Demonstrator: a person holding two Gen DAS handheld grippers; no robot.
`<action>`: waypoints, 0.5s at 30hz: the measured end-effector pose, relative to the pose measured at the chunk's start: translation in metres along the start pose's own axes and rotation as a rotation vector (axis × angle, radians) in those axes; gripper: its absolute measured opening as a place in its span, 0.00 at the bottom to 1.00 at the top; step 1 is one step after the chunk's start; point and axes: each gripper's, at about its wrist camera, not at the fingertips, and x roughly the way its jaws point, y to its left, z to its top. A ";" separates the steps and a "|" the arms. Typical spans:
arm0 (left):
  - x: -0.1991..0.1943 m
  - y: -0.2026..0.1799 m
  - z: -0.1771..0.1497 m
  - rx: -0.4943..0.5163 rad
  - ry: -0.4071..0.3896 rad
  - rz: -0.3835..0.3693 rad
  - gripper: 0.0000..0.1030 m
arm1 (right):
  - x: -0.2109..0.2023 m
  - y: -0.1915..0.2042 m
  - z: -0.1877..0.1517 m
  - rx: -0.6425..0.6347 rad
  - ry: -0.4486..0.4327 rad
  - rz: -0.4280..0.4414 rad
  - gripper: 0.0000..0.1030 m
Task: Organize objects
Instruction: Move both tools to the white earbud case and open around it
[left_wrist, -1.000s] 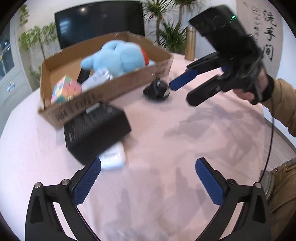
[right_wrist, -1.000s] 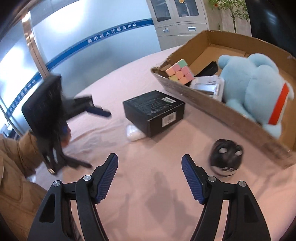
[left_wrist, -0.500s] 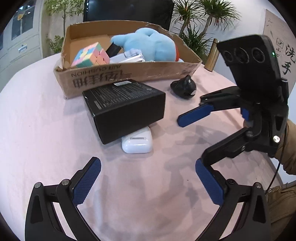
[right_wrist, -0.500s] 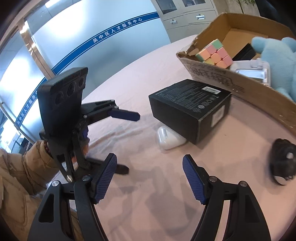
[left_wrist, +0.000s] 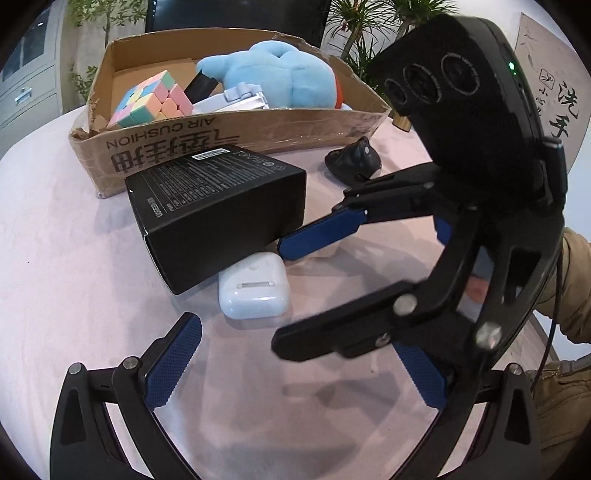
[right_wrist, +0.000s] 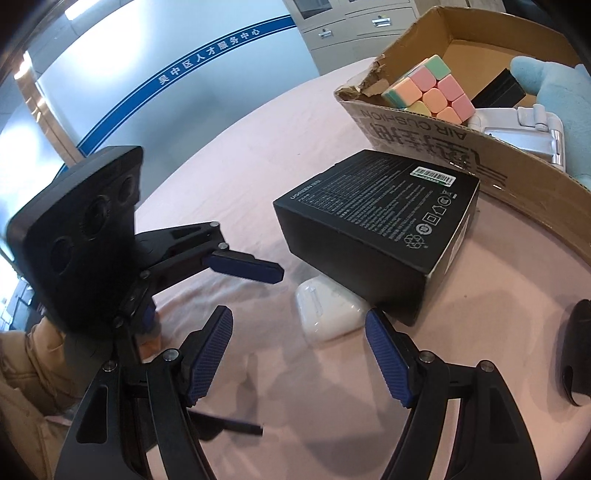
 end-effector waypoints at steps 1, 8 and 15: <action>0.001 0.001 0.001 -0.005 -0.002 -0.004 0.99 | 0.003 0.000 0.001 0.001 0.004 0.002 0.73; 0.003 0.002 0.003 0.002 0.009 -0.014 0.99 | 0.015 0.005 0.003 -0.010 0.022 0.001 0.74; 0.001 0.002 -0.002 0.009 0.028 -0.027 0.99 | 0.015 0.024 -0.004 -0.019 0.067 0.130 0.74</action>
